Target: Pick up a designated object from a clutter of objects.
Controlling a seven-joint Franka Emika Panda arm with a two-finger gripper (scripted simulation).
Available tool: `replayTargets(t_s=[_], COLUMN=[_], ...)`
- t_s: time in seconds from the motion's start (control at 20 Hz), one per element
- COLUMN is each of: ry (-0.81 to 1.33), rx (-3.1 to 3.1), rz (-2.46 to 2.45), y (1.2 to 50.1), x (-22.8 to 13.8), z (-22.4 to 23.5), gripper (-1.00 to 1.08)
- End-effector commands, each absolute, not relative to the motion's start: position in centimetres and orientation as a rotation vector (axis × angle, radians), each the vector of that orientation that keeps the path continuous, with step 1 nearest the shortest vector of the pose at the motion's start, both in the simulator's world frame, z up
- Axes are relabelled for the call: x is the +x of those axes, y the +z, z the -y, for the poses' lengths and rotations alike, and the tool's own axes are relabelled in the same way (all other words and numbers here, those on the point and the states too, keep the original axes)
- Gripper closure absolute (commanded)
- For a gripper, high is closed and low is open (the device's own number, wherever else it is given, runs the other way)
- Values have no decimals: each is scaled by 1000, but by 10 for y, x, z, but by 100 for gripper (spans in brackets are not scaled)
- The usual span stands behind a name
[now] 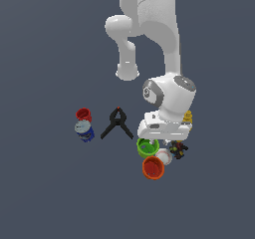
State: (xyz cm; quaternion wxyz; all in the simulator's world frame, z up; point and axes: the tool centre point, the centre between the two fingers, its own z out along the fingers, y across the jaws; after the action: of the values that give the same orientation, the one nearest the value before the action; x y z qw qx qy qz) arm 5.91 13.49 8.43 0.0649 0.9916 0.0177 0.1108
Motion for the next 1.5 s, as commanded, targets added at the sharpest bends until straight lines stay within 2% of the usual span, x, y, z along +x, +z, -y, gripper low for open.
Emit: replayTargets(t_s=[0.0, 0.2, 0.25, 0.95, 1.45], ry=[335, 335, 335, 335, 336], rx=[2993, 2993, 2993, 2993, 2992], rz=[-54, -54, -54, -54, -55], y=[76, 71, 71, 75, 117], x=[60, 61, 61, 62, 71], z=[-134, -133, -133, -129, -85], gripper=[-20, -20, 108, 108, 108])
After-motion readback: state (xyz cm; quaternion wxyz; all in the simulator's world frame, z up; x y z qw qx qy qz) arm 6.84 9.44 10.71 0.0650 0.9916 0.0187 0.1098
